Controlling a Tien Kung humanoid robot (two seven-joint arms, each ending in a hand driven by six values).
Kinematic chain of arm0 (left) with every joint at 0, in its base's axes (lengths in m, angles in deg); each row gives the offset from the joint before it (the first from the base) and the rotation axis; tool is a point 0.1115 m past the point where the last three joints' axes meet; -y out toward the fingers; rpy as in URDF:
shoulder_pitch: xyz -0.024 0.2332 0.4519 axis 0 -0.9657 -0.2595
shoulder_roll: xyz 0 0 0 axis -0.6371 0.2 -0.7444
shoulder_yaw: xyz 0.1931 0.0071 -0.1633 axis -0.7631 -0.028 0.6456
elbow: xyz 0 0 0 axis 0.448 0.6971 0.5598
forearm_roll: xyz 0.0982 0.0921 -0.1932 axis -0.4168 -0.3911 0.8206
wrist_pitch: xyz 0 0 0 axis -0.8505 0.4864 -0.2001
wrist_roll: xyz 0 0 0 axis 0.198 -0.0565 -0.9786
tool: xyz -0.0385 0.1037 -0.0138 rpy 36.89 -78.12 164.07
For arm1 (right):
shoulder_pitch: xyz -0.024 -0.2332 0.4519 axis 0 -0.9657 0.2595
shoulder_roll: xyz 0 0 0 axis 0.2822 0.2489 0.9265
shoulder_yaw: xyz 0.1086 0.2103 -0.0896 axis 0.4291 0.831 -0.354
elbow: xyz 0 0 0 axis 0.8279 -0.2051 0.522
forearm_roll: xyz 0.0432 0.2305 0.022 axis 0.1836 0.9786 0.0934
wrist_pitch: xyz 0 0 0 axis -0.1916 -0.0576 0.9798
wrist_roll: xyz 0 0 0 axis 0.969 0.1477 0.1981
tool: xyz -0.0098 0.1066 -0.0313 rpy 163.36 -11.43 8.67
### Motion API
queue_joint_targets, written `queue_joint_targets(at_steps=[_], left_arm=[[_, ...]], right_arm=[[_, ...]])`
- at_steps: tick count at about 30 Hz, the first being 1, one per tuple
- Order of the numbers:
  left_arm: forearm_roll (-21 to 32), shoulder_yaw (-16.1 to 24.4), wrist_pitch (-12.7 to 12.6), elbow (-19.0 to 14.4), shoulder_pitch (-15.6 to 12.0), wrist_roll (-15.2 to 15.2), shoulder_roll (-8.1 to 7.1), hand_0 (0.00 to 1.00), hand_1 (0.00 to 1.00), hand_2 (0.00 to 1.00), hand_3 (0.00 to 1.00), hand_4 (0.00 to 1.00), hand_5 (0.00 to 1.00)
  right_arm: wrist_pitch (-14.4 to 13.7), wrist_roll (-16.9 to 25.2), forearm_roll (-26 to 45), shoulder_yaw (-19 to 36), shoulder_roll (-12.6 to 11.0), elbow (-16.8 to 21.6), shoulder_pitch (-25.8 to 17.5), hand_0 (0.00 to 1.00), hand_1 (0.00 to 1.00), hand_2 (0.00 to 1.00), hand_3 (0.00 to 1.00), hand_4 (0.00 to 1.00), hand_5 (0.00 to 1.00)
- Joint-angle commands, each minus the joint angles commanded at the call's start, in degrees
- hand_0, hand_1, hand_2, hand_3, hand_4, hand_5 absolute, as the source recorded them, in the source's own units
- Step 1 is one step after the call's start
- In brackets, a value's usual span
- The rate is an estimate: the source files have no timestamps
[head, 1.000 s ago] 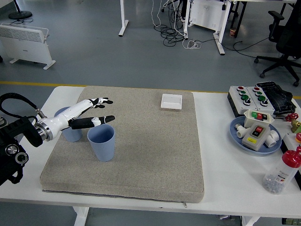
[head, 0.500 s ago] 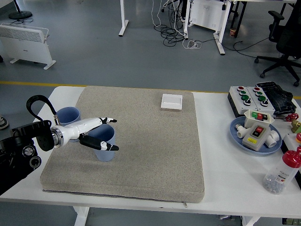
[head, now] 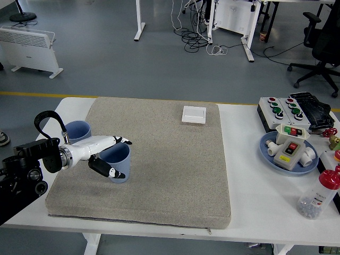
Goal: Push cup pick cup insert cup
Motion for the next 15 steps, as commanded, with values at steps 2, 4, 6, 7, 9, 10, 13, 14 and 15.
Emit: queue_joint_targets(at_steps=[2,4,6,7,9,10,13,14,15], left_arm=[[-0.27,-0.08,-0.02,0.07,-0.01,0.09,-0.08,0.529,0.656,0.793,0.759,0.735,0.125],[-0.62,-0.13,-0.08,0.18,-0.02,0.16,-0.14,0.474,0.615,0.736,0.719,0.688,0.079],[-0.80,-0.07,-0.09,0.18,-0.08,0.22,-0.19,0.474,0.615,0.736,0.719,0.688,0.079],[-0.91,-0.02,-0.11,0.15,-0.10,0.26,-0.21,0.474,0.615,0.736,0.719,0.688,0.079],[-1.19,0.12,-0.07,0.02,-0.09,0.23,-0.22,0.513,0.532,0.529,0.512,0.476,0.002],[-1.31,0.22,-0.04,-0.05,-0.09,0.20,-0.22,0.513,0.532,0.529,0.512,0.476,0.002],[-1.48,0.61,0.04,-0.36,-0.14,0.10,-0.33,0.513,0.532,0.529,0.512,0.476,0.002],[-1.49,0.71,0.06,-0.49,-0.17,0.10,-0.37,0.513,0.532,0.529,0.512,0.476,0.002],[-1.54,1.16,0.14,-1.06,-0.31,0.08,-0.56,0.505,0.480,0.474,0.485,0.498,0.002]], right_arm=[[0.00,0.01,0.01,0.01,-0.01,0.00,0.00,0.748,0.695,0.683,0.583,0.189,0.541],[0.01,0.01,0.04,-0.03,-0.02,0.00,0.00,0.747,0.695,0.682,0.583,0.189,0.540],[0.02,0.02,0.05,-0.04,-0.03,0.00,-0.01,0.747,0.695,0.682,0.583,0.189,0.540],[0.02,0.03,0.05,-0.04,-0.04,0.00,0.00,0.747,0.695,0.682,0.583,0.189,0.540],[0.01,0.03,0.06,-0.03,-0.04,0.00,0.02,0.748,0.695,0.682,0.583,0.190,0.540],[0.01,0.03,0.09,-0.05,-0.03,0.00,0.02,0.748,0.695,0.682,0.583,0.190,0.540],[0.00,0.03,0.15,-0.09,-0.03,0.00,0.05,0.748,0.695,0.682,0.583,0.190,0.540],[0.00,0.03,0.15,-0.09,-0.03,0.00,0.05,0.748,0.695,0.682,0.583,0.190,0.540],[0.00,0.03,0.11,-0.05,-0.03,0.00,0.06,0.748,0.695,0.683,0.583,0.189,0.539]])
